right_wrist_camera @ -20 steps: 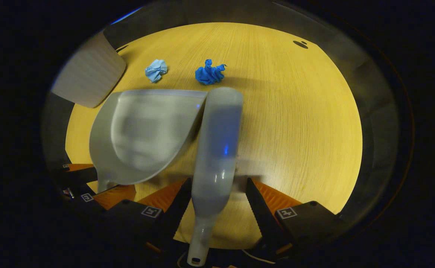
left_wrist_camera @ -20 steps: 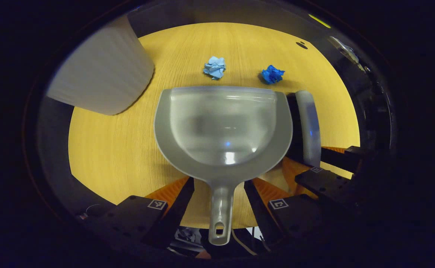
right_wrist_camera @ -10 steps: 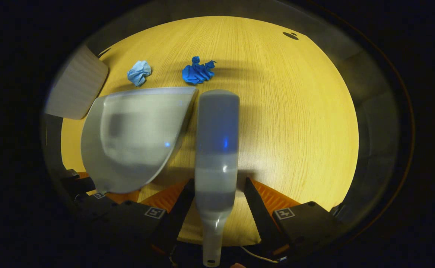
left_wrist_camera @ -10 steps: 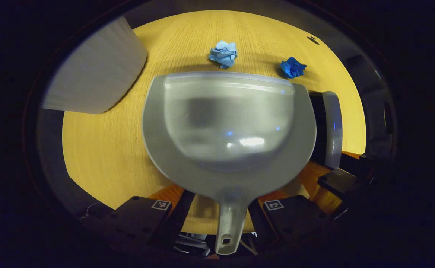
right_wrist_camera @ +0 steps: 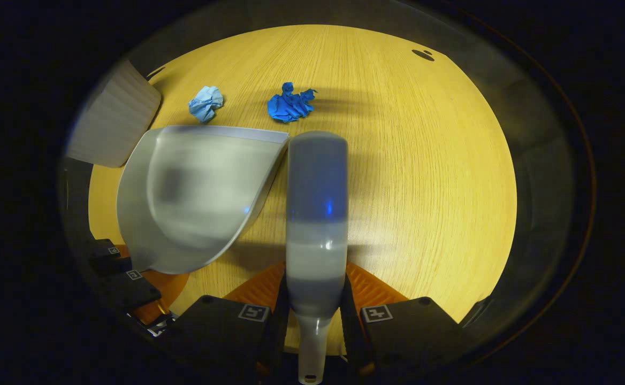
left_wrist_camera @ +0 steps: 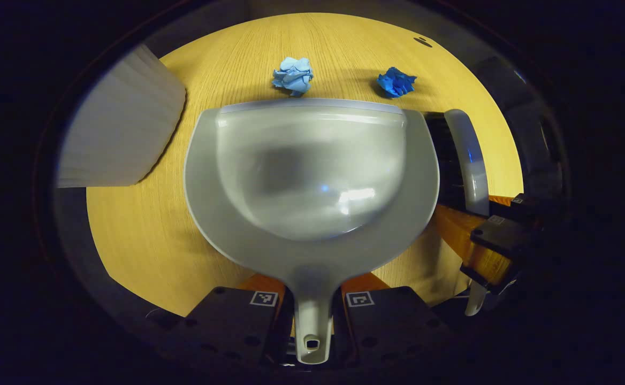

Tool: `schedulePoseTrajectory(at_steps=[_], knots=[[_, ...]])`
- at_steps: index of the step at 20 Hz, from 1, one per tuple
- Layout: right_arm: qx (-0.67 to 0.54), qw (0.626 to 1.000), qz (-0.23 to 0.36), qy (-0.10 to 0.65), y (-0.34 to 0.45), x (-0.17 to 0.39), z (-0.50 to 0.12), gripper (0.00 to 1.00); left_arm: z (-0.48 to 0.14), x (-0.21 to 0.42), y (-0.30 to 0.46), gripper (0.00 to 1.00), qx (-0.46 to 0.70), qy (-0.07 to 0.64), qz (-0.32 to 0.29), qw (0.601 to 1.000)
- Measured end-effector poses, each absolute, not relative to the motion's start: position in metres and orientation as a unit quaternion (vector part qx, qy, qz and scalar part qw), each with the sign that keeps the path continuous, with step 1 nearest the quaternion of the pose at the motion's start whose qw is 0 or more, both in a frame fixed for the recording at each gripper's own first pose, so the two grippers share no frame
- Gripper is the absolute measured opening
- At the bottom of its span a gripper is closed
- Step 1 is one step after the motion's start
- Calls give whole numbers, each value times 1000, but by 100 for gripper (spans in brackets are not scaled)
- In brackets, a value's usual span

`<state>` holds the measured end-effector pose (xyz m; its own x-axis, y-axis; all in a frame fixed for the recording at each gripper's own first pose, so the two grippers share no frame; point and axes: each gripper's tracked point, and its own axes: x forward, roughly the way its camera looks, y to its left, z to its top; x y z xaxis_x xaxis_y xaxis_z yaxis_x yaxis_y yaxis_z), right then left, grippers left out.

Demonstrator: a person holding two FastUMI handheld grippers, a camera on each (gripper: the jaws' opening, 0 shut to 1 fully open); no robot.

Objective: Pick up the small broom and dustpan from the desktop, sweep the trash into the dustpan with the broom, and then empty the trash into the garbage bin.

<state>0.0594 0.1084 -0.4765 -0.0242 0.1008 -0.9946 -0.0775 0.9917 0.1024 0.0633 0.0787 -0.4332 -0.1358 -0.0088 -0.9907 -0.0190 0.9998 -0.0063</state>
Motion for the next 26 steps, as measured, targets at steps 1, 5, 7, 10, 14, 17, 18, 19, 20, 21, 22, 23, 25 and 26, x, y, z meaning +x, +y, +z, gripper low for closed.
schedulePoseTrajectory(at_steps=[1, 5, 7, 10, 14, 17, 18, 19, 20, 21, 22, 23, 25, 26], knots=[[4, 697, 74, 714, 109, 59, -477, 50, -433, 62, 78, 30, -11, 750, 8, 661], [-1, 688, 92, 720, 106, 57, -476, 41, -432, 62, 78, 31, -11, 747, 7, 664], [24, 675, 99, 731, 108, 55, -475, 35, -434, 61, 79, 30, -9, 746, 1, 666], [65, 662, 110, 738, 109, 59, -460, 36, -435, 58, 82, 29, -4, 749, -7, 663], [60, 691, 167, 701, 104, 114, -426, 35, -431, 48, 97, 27, 23, 747, -41, 663], [-43, 732, 215, 645, 84, 181, -428, 35, -430, 43, 111, 27, 40, 745, -54, 664], [-76, 736, 222, 634, 76, 201, -432, 34, -430, 41, 116, 27, 50, 745, -60, 663], [-101, 734, 227, 632, 72, 219, -431, 35, -430, 37, 120, 27, 60, 747, -67, 659], [-122, 732, 229, 630, 71, 237, -433, 35, -430, 30, 125, 27, 71, 753, -74, 651], [-146, 731, 232, 625, 69, 251, -439, 35, -430, 29, 127, 27, 80, 752, -78, 650], [-170, 728, 236, 620, 68, 264, -445, 35, -428, 28, 129, 27, 86, 751, -81, 649], [-189, 722, 240, 620, 69, 275, -452, 34, -429, 27, 129, 27, 88, 752, -82, 648], [-209, 709, 244, 627, 78, 287, -469, 35, -428, 27, 130, 27, 92, 752, -84, 647], [-220, 702, 248, 630, 82, 290, -477, 35, -428, 27, 130, 27, 94, 754, -86, 645]])
